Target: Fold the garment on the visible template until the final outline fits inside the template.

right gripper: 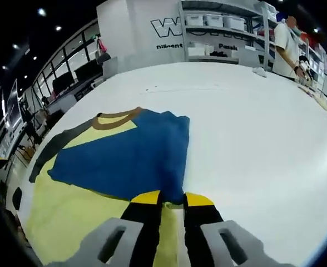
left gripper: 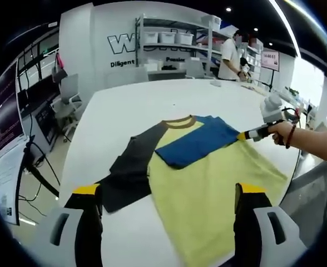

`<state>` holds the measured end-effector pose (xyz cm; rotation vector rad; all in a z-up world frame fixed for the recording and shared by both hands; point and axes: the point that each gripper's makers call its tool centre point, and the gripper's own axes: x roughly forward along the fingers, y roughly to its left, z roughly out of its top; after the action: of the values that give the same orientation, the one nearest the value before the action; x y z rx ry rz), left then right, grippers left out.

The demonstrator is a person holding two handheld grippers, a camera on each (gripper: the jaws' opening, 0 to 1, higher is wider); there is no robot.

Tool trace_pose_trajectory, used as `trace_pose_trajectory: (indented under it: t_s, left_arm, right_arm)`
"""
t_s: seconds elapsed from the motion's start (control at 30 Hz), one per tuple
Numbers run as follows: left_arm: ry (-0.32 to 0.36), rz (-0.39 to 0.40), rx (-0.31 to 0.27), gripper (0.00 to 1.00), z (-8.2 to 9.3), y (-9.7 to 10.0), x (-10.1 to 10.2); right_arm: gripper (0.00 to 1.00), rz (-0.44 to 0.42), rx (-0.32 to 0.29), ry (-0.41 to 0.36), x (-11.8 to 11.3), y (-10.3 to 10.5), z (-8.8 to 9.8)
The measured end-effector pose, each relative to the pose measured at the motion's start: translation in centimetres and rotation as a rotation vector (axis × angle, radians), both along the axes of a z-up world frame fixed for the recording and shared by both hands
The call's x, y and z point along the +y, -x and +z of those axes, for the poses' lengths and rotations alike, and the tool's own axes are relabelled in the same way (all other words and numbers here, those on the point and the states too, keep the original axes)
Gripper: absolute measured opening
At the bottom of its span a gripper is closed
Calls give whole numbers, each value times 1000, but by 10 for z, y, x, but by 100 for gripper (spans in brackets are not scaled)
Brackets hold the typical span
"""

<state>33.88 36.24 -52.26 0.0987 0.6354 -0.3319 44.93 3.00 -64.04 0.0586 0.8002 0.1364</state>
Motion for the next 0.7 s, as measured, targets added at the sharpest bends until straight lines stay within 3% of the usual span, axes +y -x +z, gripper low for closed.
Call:
trace_pose_trajectory:
  t_s: [0.1, 0.43, 0.7]
  left_arm:
    - [2, 1, 5, 96, -1, 0, 0]
    - [-20, 10, 11, 93, -4, 1, 3]
    - [-9, -4, 34, 93, -10, -1, -4]
  right_arm:
    - [3, 39, 0, 61, 0, 0, -1]
    - [0, 99, 2, 121, -6, -2, -1]
    - [0, 91, 7, 136, -35, -3, -1]
